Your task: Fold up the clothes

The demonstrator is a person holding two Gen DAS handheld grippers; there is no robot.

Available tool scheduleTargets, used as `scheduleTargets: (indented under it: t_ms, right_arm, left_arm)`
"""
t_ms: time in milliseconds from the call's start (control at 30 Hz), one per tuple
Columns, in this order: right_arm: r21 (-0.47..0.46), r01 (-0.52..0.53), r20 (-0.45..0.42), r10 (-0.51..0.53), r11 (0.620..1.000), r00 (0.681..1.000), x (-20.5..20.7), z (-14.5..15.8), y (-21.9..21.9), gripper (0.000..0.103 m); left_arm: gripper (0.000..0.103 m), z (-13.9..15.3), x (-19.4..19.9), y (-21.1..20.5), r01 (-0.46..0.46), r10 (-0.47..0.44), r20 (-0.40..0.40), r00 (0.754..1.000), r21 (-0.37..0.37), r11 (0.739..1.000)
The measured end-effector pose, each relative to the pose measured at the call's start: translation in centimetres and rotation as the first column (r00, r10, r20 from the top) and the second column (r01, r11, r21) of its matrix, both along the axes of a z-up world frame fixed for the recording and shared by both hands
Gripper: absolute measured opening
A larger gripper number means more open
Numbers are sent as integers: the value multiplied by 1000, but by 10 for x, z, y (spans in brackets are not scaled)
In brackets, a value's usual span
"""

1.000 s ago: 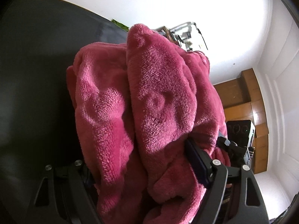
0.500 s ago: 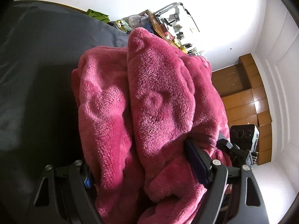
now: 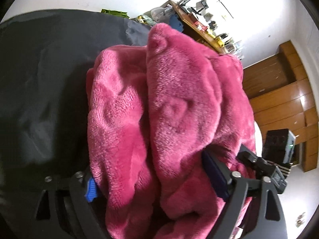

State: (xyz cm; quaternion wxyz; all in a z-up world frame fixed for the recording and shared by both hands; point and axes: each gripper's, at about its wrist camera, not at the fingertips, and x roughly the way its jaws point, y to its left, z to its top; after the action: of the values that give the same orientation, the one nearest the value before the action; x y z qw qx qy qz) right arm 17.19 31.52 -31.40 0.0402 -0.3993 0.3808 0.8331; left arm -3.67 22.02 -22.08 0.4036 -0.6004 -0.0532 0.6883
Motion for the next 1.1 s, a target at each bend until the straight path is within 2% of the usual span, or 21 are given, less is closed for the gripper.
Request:
scheduleTargets:
  t_ms: [167,300,400,467,500,600,633,733,833,967,1100]
  right_arm:
    - [79,41,51,-45,996,998,-17,19,-50,92]
    - [231,86,19,-93,969,995,-24,59,-120,93]
    - [334,99,-9,-102,937,995,-25,89,-144,93]
    - [384,90,-8,-94,919,995,-94,125,-148,93]
    - [406,83,-2,-90,910,996,-92,137,-159,93]
    - [469,45,14,-58,882,998,-45,214,-185,93]
    - [483,33,18,-48,875,999,-36,226,-191,93]
    - [493,5,28,-21,870,999,-38,219,-208,93]
    - [487,-22,49,-2,873,999,-49,213,-223,93]
    - [476,-37,80,-1,879,997,-66,196,-225,95]
    - [459,-52,93,10,887,996,-78,184,-221,101]
  left_arm:
    - [94,10,0,2,27,-31,-69,997,-63,998]
    - [95,24,-4,-16,6,-17,-138,990,-82,997]
    - [95,42,0,-22,-6,-8,-195,981,-75,997]
    - [95,55,6,-21,3,-14,-216,976,-51,999]
    - [95,62,7,-4,14,-21,-222,975,-32,999]
    - [95,79,23,19,68,-63,-239,969,14,998]
    - [95,86,26,33,91,-84,-248,965,20,996]
    - [95,95,45,54,164,-154,-275,949,11,986]
    - [95,81,47,86,193,-193,-267,944,-27,981]
    - [95,51,32,96,148,-172,-207,963,-128,981]
    - [96,37,17,105,147,-184,-228,956,-170,975]
